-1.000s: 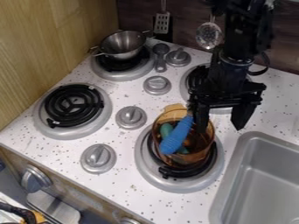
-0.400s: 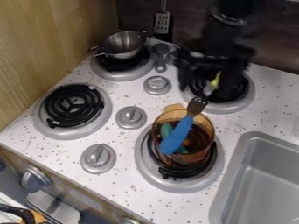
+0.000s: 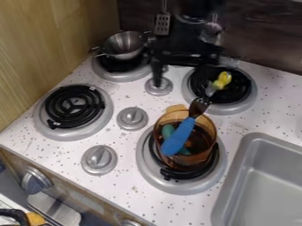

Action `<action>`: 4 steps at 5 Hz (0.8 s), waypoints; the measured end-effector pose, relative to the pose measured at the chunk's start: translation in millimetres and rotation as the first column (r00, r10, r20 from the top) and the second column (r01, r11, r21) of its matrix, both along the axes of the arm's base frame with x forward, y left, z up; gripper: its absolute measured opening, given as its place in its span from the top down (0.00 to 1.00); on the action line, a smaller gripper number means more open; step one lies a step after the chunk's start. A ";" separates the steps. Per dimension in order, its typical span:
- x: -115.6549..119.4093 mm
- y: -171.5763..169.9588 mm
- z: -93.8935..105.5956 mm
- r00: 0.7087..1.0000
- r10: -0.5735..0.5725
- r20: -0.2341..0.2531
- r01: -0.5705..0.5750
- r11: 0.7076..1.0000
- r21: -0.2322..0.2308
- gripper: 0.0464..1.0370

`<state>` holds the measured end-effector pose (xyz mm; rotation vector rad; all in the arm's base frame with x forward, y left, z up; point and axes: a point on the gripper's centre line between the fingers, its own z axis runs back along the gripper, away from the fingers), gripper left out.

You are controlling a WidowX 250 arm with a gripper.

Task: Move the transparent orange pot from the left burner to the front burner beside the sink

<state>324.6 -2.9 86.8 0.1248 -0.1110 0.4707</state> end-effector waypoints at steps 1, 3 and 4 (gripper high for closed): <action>-5.7 20.9 -8.5 0.993 -0.102 0.063 0.098 0.993 0.067 0.04; -26.4 57.1 -6.5 0.990 -0.143 0.000 0.143 0.987 0.070 0.04; -49.8 53.1 1.9 0.995 -0.102 -0.023 0.103 0.993 0.052 0.04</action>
